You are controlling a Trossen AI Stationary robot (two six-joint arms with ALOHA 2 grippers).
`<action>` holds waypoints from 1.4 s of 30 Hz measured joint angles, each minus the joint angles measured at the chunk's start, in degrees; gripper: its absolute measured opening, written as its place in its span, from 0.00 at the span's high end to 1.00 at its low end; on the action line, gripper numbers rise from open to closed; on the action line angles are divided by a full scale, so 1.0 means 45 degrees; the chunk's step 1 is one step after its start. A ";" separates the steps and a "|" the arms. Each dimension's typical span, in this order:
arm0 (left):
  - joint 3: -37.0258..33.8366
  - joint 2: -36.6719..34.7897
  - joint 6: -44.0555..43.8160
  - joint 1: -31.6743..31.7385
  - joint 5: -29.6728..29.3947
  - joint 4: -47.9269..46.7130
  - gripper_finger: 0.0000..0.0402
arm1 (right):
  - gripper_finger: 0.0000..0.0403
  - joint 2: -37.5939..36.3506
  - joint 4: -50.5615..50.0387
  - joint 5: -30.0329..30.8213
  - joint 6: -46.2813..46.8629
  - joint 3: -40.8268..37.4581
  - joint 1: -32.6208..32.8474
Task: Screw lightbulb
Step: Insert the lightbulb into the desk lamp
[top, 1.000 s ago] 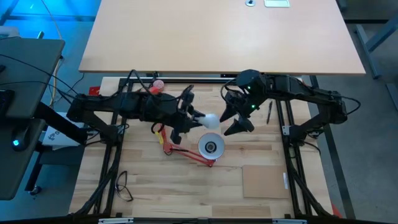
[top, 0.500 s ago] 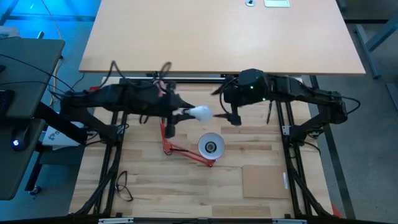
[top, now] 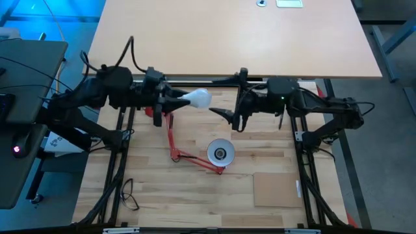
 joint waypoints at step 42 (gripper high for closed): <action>0.0010 0.1227 -0.0956 0.1293 0.3632 0.1529 0.69 | 0.17 0.0172 0.0492 -0.0719 0.0131 0.0000 0.0453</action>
